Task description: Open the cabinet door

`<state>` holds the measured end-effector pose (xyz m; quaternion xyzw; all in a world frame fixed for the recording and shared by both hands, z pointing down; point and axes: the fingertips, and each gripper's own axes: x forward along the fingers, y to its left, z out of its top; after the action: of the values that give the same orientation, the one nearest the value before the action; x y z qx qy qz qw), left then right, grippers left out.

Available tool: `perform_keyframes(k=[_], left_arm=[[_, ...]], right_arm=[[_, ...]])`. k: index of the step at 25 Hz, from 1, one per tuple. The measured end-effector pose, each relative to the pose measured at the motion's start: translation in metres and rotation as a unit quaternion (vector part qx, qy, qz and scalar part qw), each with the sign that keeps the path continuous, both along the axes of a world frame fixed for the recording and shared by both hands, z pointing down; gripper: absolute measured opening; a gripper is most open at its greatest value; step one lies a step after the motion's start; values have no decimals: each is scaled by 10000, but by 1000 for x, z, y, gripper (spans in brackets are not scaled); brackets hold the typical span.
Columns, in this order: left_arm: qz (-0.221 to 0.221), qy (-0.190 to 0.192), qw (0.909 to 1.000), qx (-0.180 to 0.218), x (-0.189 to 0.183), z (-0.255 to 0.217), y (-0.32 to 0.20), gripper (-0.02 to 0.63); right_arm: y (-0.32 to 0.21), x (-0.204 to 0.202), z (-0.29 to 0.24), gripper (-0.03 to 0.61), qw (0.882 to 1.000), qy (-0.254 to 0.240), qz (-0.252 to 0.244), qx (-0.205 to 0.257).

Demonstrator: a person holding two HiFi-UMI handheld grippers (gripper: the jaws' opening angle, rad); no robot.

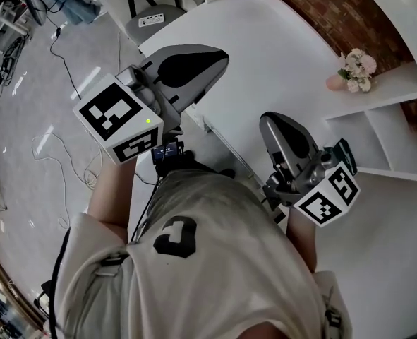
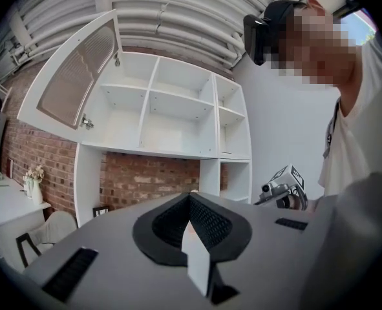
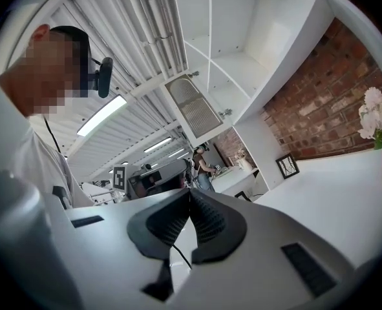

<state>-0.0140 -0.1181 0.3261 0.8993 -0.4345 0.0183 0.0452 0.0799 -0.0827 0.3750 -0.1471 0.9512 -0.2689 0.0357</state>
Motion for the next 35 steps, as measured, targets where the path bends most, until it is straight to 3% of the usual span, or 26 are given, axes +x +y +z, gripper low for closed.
perform_keyframes(k=[21,35], left_arm=[[384,148,9990,-151,-100,47,28,15],[-15,78,9993,-378,-146,61,44,17]], right_arm=[[10,-122,25,25,9962,660,568,35],[23,-175,35,25,9964,836,80,-98]])
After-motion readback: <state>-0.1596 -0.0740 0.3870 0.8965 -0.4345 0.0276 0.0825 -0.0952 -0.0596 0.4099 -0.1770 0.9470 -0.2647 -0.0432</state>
